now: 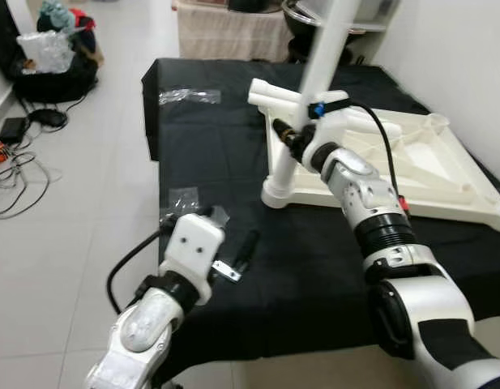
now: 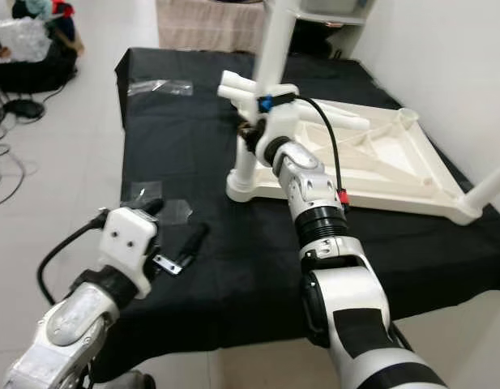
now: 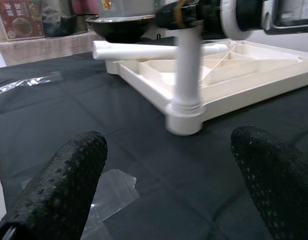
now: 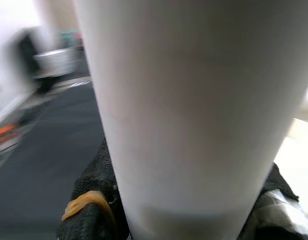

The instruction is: Building children table

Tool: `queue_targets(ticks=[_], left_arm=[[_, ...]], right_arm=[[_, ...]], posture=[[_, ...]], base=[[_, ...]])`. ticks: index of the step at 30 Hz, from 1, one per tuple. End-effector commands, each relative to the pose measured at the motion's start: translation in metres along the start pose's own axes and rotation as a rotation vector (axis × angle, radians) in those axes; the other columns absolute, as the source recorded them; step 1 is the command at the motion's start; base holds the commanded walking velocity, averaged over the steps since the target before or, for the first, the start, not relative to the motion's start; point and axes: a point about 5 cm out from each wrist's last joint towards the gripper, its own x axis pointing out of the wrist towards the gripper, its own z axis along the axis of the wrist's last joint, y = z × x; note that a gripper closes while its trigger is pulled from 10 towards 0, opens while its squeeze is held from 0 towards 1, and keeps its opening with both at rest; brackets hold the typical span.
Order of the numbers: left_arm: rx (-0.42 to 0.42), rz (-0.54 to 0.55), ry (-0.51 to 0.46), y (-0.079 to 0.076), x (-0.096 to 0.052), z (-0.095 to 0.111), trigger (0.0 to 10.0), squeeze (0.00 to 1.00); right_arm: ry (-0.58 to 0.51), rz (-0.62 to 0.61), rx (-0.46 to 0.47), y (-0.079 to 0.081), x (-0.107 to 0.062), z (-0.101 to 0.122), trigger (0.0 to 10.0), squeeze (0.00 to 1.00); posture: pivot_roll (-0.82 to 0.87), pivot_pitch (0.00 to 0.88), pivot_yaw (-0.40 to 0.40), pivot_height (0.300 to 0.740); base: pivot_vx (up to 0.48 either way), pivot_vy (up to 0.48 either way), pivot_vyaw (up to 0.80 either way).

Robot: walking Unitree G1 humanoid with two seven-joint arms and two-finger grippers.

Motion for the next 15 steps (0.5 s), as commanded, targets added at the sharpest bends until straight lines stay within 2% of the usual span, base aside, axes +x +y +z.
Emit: queue_targets(ticks=[1,2,5,9,10,11,12,14,15], left_arm=[[-0.010,-0.018,0.007,-0.004,0.001,-0.003,10.0,0.00],[-0.010,-0.018,0.007,-0.004,0.001,-0.003,10.0,0.00],[-0.008,-0.018,0.007,-0.004,0.001,-0.003,10.0,0.00],[-0.009,-0.018,0.007,-0.004,0.001,-0.003,10.0,0.00],[-0.009,-0.018,0.007,-0.004,0.001,-0.003,10.0,0.00],[-0.010,-0.017,0.007,-0.004,0.001,-0.003,10.0,0.00],[-0.010,-0.017,0.007,-0.004,0.001,-0.003,10.0,0.00],[-0.012,-0.016,0.008,-0.004,0.001,-0.003,10.0,0.00],[-0.012,-0.015,0.009,-0.004,0.001,-0.003,10.0,0.00]], right_arm=[[0.021,-0.155,0.017,-0.021,-0.005,-0.009,0.0,0.00],[0.021,-0.155,0.017,-0.021,-0.005,-0.009,0.0,0.00],[0.012,-0.305,0.041,-0.018,-0.009,-0.014,0.0,0.00],[0.018,-0.339,0.050,-0.010,-0.009,-0.017,0.0,0.00],[0.033,-0.363,0.047,-0.004,-0.009,-0.020,0.0,0.00],[0.041,-0.352,0.054,0.005,-0.008,-0.022,10.0,0.00],[0.041,-0.352,0.054,0.005,-0.008,-0.022,10.0,0.00],[0.036,-0.301,0.079,0.021,-0.006,-0.022,10.0,0.00],[0.003,-0.266,0.078,0.026,-0.005,-0.019,10.0,1.00]], posture=[[0.10,0.109,-0.110,0.740],[0.10,0.109,-0.110,0.740],[0.10,0.108,-0.111,0.740],[0.10,0.108,-0.111,0.740],[0.09,0.112,-0.112,0.740],[0.09,0.114,-0.115,0.740],[0.09,0.114,-0.115,0.740],[0.09,0.116,-0.116,0.740],[0.09,0.118,-0.117,0.740]], base=[[0.000,0.000,0.00],[0.000,0.000,0.00],[0.000,0.000,0.00],[0.000,0.000,0.00],[0.000,0.000,0.00],[0.000,0.000,0.00],[0.000,0.000,0.00],[0.000,0.000,0.00],[0.000,0.000,0.00]])
